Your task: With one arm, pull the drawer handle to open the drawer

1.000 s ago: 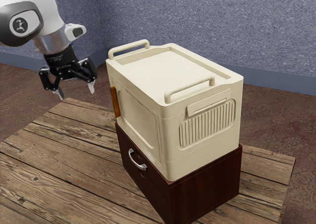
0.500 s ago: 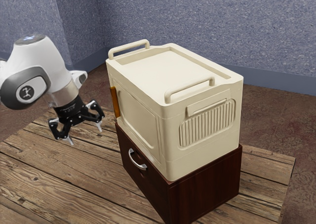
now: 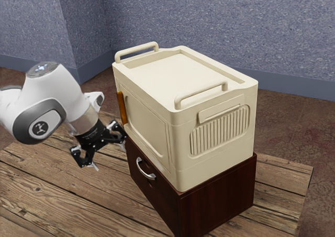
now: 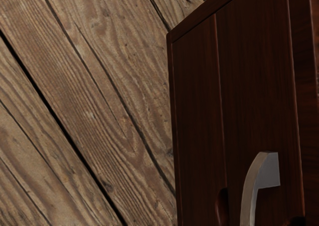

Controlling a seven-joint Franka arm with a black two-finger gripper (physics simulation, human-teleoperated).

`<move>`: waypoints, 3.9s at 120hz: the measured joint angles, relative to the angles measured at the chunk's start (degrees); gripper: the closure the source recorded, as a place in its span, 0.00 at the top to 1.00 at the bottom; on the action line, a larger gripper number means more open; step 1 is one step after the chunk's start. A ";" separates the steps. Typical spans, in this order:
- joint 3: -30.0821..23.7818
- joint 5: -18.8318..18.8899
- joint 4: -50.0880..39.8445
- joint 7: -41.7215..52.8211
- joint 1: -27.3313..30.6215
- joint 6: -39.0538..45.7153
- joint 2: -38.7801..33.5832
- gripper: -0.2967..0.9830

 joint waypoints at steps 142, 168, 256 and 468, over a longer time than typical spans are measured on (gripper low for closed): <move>1.04 0.36 -3.52 -8.31 -6.09 17.33 8.57 0.60; 5.95 0.44 -3.29 -8.70 -11.49 17.96 9.04 0.59; 6.25 0.47 -3.53 -9.38 -11.77 20.05 11.04 0.54; 9.37 -0.01 -13.03 -9.58 -10.90 19.74 -0.86 0.28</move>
